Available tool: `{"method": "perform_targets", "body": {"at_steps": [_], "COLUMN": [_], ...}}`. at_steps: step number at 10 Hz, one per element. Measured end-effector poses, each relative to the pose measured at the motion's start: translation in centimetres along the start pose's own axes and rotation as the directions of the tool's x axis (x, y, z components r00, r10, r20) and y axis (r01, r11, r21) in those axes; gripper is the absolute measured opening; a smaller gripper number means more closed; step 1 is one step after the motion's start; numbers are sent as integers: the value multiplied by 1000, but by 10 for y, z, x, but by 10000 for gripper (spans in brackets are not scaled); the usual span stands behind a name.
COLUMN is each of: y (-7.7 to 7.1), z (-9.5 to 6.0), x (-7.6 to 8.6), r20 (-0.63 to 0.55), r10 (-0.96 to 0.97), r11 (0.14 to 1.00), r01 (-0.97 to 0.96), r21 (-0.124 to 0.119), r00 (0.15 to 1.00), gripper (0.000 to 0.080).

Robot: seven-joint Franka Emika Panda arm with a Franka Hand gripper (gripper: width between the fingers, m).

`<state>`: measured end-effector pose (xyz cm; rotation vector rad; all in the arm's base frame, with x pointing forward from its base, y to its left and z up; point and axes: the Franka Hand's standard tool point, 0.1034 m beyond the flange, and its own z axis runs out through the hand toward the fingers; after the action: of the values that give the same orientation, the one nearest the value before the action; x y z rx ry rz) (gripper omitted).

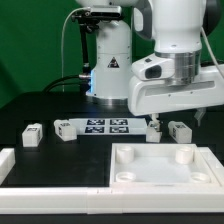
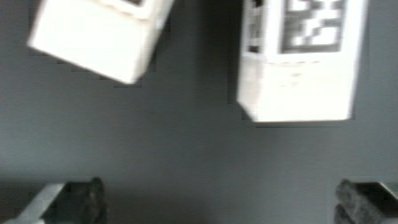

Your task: Assemble one leg

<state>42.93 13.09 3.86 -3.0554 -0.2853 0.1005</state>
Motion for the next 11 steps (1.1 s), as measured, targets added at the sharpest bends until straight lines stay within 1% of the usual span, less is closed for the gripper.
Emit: {"method": "perform_targets", "body": {"at_steps": [1, 3, 4, 5, 6, 7, 8, 9, 10, 11], "y": [-5, -6, -6, -6, -6, -7, -7, -10, -14, -18], "z": [-1, -1, -1, -1, -1, -2, -6, -4, -3, -2], "x": [0, -2, -4, -2, -11, -12, -11, -7, -18, -21], "r20": [0, 15, 52, 48, 131, 220, 353, 403, 503, 581], "r10": [-14, -100, -94, -95, -95, -93, -83, -87, -94, -100], "r11": [1000, 995, 996, 995, 995, 996, 997, 996, 995, 995], "r01": [14, 100, 94, 95, 95, 93, 80, 82, 87, 89], "r21": [1, 2, 3, 3, 6, 12, 22, 30, 38, 48], "r00": [1000, 995, 994, 994, 987, 971, 932, 911, 859, 807], "gripper": [649, 649, 649, 649, 649, 649, 649, 649, 649, 649]}}
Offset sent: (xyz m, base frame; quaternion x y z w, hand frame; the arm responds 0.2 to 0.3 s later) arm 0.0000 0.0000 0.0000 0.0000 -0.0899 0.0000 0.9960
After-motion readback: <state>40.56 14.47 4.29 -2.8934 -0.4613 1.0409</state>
